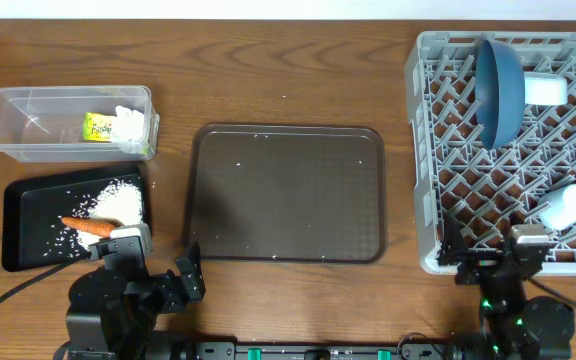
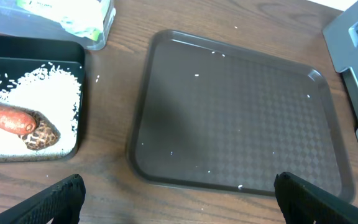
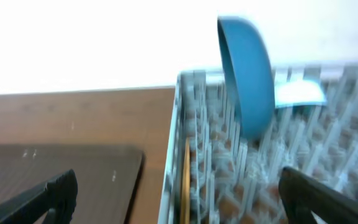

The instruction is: Sort waste into correct bins and load items into the dishwasher rack

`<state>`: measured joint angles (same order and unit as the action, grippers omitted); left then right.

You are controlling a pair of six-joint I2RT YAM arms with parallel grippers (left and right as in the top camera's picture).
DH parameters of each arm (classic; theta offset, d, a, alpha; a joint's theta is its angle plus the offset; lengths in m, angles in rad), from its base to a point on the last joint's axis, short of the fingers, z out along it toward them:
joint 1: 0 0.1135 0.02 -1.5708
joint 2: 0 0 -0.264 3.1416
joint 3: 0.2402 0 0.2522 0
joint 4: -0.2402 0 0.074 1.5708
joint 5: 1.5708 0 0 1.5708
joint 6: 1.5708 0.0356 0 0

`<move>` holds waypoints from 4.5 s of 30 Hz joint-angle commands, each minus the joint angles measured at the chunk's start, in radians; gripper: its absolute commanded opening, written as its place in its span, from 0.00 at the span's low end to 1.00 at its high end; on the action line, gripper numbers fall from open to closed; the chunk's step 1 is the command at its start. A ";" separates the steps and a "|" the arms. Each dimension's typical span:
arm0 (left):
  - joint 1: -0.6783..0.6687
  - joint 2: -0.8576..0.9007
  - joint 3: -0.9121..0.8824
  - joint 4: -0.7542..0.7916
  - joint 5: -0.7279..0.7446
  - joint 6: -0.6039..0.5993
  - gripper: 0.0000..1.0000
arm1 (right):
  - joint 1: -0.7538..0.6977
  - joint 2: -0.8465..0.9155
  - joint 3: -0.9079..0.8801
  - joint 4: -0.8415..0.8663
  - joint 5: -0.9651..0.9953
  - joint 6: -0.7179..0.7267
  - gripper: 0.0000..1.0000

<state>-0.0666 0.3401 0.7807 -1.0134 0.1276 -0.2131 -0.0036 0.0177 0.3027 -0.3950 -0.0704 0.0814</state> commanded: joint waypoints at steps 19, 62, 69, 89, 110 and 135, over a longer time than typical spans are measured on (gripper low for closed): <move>0.004 -0.002 0.002 0.002 -0.008 -0.010 0.98 | -0.003 -0.013 -0.298 0.321 0.073 -0.116 0.99; 0.005 -0.137 -0.203 0.251 -0.125 0.069 0.98 | -0.003 -0.013 -0.298 0.321 0.073 -0.116 0.99; 0.005 -0.303 -0.510 0.680 -0.125 0.132 0.98 | -0.003 -0.013 -0.298 0.321 0.073 -0.116 0.99; 0.003 -0.338 -0.777 0.946 -0.079 0.171 0.98 | -0.003 -0.013 -0.298 0.321 0.073 -0.116 0.99; 0.003 -0.336 -0.777 0.946 -0.079 0.171 0.98 | -0.003 -0.013 -0.298 0.321 0.073 -0.116 0.99; 0.003 -0.336 -0.777 0.946 -0.079 0.172 0.98 | -0.003 -0.013 -0.298 0.321 0.073 -0.116 0.99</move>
<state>-0.0666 0.0101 0.0151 -0.0227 0.0494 -0.0479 -0.0036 0.0116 0.0071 -0.0700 -0.0040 -0.0269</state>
